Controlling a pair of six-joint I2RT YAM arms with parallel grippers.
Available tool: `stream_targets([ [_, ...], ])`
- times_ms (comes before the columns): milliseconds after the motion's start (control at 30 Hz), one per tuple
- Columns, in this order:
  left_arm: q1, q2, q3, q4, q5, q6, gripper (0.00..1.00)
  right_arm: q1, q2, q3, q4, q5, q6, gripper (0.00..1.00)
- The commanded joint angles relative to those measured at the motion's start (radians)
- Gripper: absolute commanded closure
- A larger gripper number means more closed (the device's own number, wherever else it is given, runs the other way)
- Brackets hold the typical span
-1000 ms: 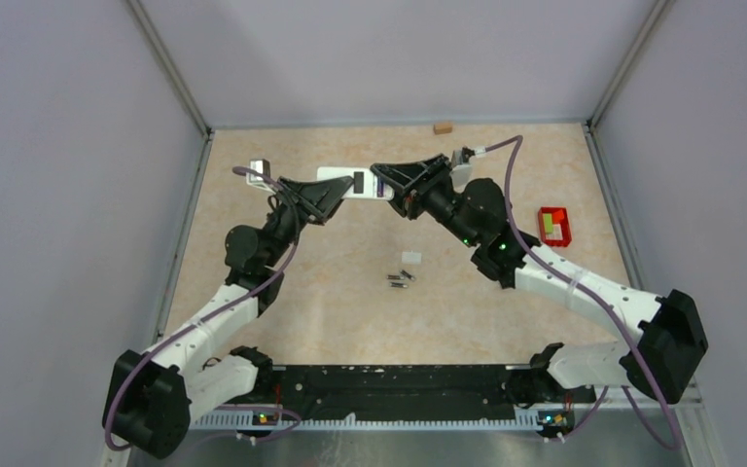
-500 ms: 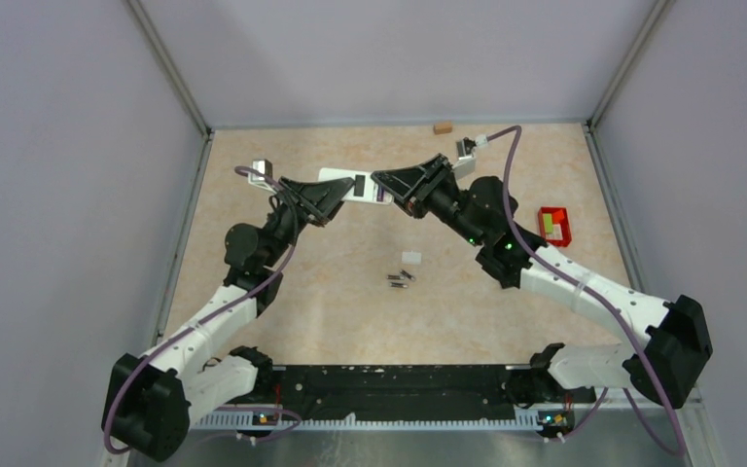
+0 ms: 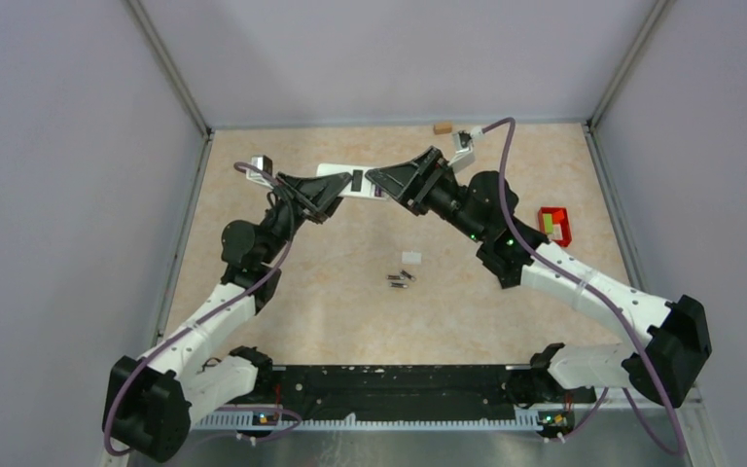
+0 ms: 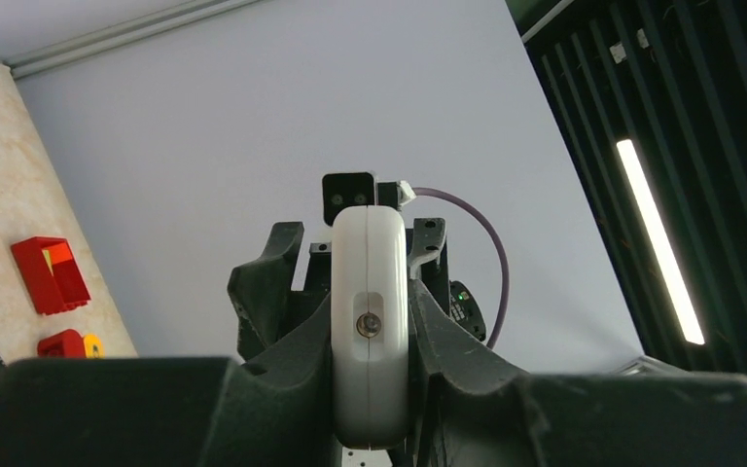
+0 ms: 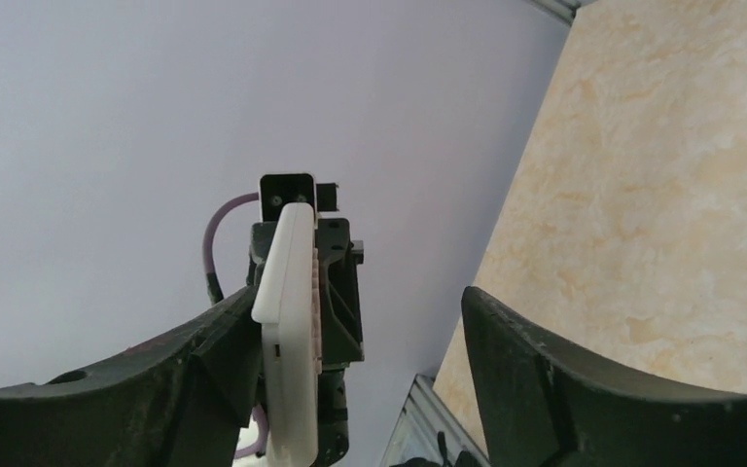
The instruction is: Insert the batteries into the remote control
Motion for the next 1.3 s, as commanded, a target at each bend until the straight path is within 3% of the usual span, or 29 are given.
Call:
stream_targets([
  [0,0.001,-0.078,0.045,-0.014,-0.024,0.112,1.00,-0.018,-0.012,0.004,-0.007,-0.068,-0.009,0.20],
  [33,0.001,-0.082,0.040,-0.039,-0.026,0.132,1.00,-0.020,-0.018,0.001,0.011,-0.079,-0.013,0.13],
  [133,0.003,-0.081,0.038,-0.063,-0.006,0.148,1.00,-0.023,-0.022,0.008,0.055,-0.134,-0.047,0.08],
  [433,0.012,-0.043,0.051,-0.054,0.047,0.153,1.00,-0.028,-0.074,-0.028,0.109,-0.117,-0.079,0.06],
  [667,0.012,-0.042,0.059,-0.055,0.055,0.165,1.00,-0.034,-0.129,-0.062,0.076,-0.054,-0.115,0.22],
  [1100,0.013,-0.038,0.063,-0.043,0.068,0.159,1.00,-0.045,-0.097,-0.054,0.096,-0.097,-0.138,0.58],
  [1267,0.013,-0.039,0.065,-0.040,0.073,0.163,1.00,-0.047,-0.097,-0.063,0.088,-0.099,-0.147,0.65],
])
